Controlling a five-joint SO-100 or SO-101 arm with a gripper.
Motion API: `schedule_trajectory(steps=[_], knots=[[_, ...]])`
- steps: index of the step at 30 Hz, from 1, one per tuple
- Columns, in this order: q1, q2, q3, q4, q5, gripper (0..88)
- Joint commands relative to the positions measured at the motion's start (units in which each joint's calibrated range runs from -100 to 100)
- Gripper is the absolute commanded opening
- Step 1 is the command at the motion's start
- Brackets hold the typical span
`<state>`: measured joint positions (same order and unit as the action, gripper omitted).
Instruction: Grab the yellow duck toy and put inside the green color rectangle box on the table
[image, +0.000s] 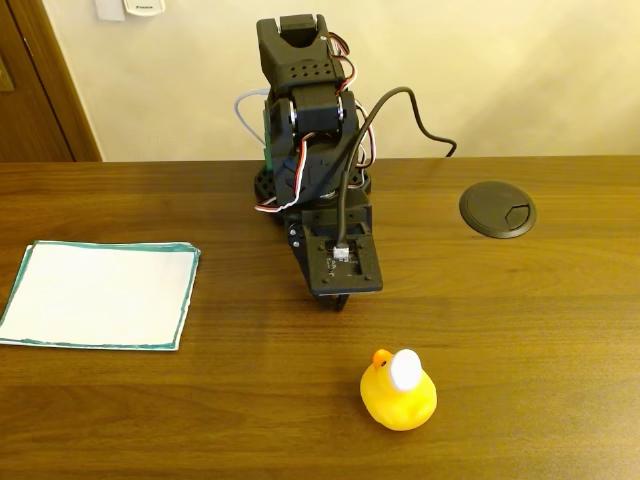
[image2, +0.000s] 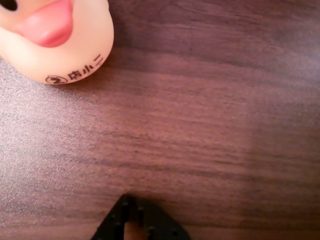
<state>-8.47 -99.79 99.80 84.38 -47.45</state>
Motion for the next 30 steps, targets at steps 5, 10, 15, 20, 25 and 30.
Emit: schedule_trajectory(steps=[5,10,15,20,25,30], knots=[[0.67,-0.21,0.11,0.45,0.2,0.9],[0.67,-0.21,0.11,0.45,0.2,0.9],[0.67,-0.21,0.11,0.45,0.2,0.9],[0.67,-0.21,0.11,0.45,0.2,0.9],[0.41,-0.21,0.11,0.45,0.2,0.9],[1.54,-0.21,0.11,0.45,0.05,0.9]])
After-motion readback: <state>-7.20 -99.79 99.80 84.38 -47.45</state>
